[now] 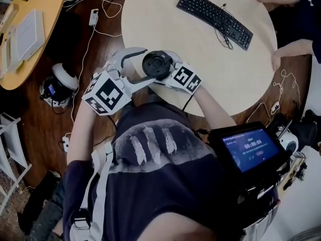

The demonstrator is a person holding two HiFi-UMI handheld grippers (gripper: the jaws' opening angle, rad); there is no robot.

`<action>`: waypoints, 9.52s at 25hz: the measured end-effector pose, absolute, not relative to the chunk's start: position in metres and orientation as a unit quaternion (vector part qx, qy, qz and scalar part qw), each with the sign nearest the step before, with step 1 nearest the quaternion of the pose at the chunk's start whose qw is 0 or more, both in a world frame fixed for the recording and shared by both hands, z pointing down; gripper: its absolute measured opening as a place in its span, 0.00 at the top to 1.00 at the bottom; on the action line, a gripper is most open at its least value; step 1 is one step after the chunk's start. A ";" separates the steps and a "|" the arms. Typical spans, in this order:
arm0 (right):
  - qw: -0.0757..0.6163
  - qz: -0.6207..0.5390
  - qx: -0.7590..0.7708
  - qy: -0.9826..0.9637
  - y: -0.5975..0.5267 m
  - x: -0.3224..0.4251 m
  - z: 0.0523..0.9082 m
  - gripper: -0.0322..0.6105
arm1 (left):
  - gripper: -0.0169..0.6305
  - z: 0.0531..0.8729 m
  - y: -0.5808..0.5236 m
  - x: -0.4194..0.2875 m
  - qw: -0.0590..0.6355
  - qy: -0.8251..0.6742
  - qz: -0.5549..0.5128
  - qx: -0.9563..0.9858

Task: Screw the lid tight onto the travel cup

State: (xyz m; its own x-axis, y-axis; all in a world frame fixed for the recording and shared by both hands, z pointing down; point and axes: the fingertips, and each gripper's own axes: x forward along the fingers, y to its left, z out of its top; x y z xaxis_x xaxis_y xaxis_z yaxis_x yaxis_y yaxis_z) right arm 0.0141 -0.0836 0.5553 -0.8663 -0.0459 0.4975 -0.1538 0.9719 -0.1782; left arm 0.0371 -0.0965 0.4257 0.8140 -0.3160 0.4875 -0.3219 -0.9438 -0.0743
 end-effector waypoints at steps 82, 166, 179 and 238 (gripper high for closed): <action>0.272 0.117 0.066 -0.953 -0.073 0.004 0.572 0.30 | 0.46 0.450 -0.086 0.023 0.003 -0.134 0.271 0.953; 0.259 0.132 0.104 -0.951 -0.103 0.009 0.562 0.29 | 0.56 0.443 -0.105 0.027 0.017 -0.253 0.267 0.930; 0.261 0.131 0.117 -0.949 -0.101 0.023 0.564 0.30 | 0.56 0.439 -0.092 0.042 0.006 -0.237 0.272 0.932; 0.257 0.118 0.436 -0.854 -0.009 0.135 0.477 0.94 | 0.97 0.402 -0.045 -0.057 -0.021 -0.303 0.179 0.936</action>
